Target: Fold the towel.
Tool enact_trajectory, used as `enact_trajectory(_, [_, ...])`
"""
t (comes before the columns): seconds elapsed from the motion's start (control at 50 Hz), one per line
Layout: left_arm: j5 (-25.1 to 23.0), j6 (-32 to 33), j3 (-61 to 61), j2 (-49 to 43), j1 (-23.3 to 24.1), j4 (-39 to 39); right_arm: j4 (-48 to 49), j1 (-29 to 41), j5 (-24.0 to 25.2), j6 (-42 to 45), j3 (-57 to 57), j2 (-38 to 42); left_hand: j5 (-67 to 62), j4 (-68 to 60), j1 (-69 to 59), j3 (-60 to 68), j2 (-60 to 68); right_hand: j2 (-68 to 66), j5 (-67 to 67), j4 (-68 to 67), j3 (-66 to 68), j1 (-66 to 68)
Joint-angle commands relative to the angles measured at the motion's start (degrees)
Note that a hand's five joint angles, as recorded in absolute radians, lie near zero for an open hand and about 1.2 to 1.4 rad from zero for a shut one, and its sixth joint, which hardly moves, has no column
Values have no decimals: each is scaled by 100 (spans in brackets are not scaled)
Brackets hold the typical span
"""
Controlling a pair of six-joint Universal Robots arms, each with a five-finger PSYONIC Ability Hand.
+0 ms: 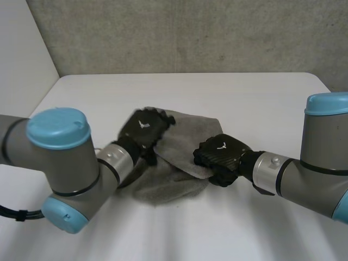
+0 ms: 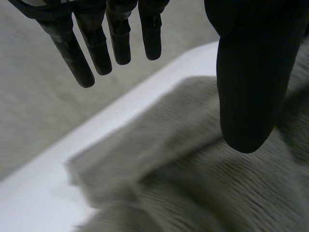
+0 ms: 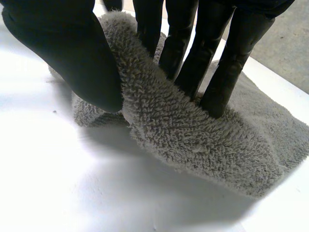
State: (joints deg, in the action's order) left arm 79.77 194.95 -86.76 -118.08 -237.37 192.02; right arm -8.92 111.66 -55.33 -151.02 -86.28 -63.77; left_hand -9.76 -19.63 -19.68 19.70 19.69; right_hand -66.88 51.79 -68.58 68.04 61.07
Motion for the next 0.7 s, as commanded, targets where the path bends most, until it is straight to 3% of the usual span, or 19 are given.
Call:
enact_trajectory(0.02, [-304, 17, 97, -443, 7, -112, 65, -4, -4, 3, -47, 67, -791, -804, -798, 797, 797, -1312, 1821, -1142, 1196, 1893])
enact_trajectory(0.08, [-286, 8, 151, -505, 7, -112, 100, 4, -12, 3, -65, 75, -1451, -1464, -1459, 1457, 1457, -1312, 1821, -1142, 1196, 1893])
enact_trajectory(0.12, [-277, -1, 212, -566, 7, -112, 127, 4, -21, 3, -73, 75, -3041, -3054, -3049, 3047, 3047, -1312, 1821, -1142, 1196, 1893])
enact_trajectory(0.2, [-286, 17, 221, -584, -2, -86, 145, -13, -30, 3, -73, 67, -4361, -4374, -4369, 4367, 4368, -1312, 1821, -1142, 1196, 1893])
enact_trajectory(0.24, [-260, 8, 238, -628, 7, -7, 179, -22, -39, 3, -91, 58, -5766, -5778, -5773, 5771, 5772, -1312, 1821, -1142, 1196, 1893])
enact_trajectory(0.3, [-234, 8, 238, -628, -2, 37, 206, -22, -48, -6, -100, 58, -6024, -6037, -6032, 6030, 6031, -1285, 1793, -1115, 1168, 1866])
enact_trajectory(0.34, [-41, 8, 169, -532, -2, 125, 354, -48, -74, -111, -135, 49, -6024, -6037, -6032, 6030, 6031, 336, 172, 506, -453, 245])
enact_trajectory(0.36, [-40, 8, 168, -531, -2, 125, 355, -48, -74, -112, -135, 49, -6024, -6037, -6032, 6030, 6031, 347, 161, 517, -463, 234])
enact_trajectory(0.4, [310, -10, 98, -252, -2, 91, 530, -197, -100, -391, -170, 49, -6024, -6037, -6032, 6030, 6031, 3761, -3253, 3931, -3878, -3180])
enact_trajectory(0.42, [311, -10, 98, -250, -2, 90, 531, -198, -100, -393, -170, 49, -6024, -6037, -6032, 6030, 6031, 3778, -3270, 3948, -3895, -3197])
enact_trajectory(0.44, [477, -27, -7, -33, -2, 81, 618, -337, -100, -732, -179, 32, -6024, -6037, -6032, 6030, 6031, 4744, -4236, 4914, -4861, -4163])
enact_trajectory(0.46, [478, -27, -8, -31, -2, 81, 619, -338, -100, -736, -179, 32, -6024, -6037, -6032, 6030, 6031, 4754, -4246, 4924, -4870, -4173])
enact_trajectory(0.5, [671, -10, -288, 442, -2, 81, 794, -662, -109, -1645, -135, 14, -6024, -6037, -6032, 6030, 6031, 5592, -5084, 5762, -5708, -5011])
enact_trajectory(0.56, [751, -10, -473, 934, -2, 73, 830, -987, -109, -2359, -47, -12, -6024, -6037, -6032, 6030, 6031, 5688, -5179, 5858, -5804, -5107])
enact_trajectory(0.7, [874, -19, -658, 1639, -11, -59, 804, -1401, -153, -2731, 24, -109, -6024, -6037, -6032, 6030, 6031, 5680, -5171, 5849, -5796, -5099])
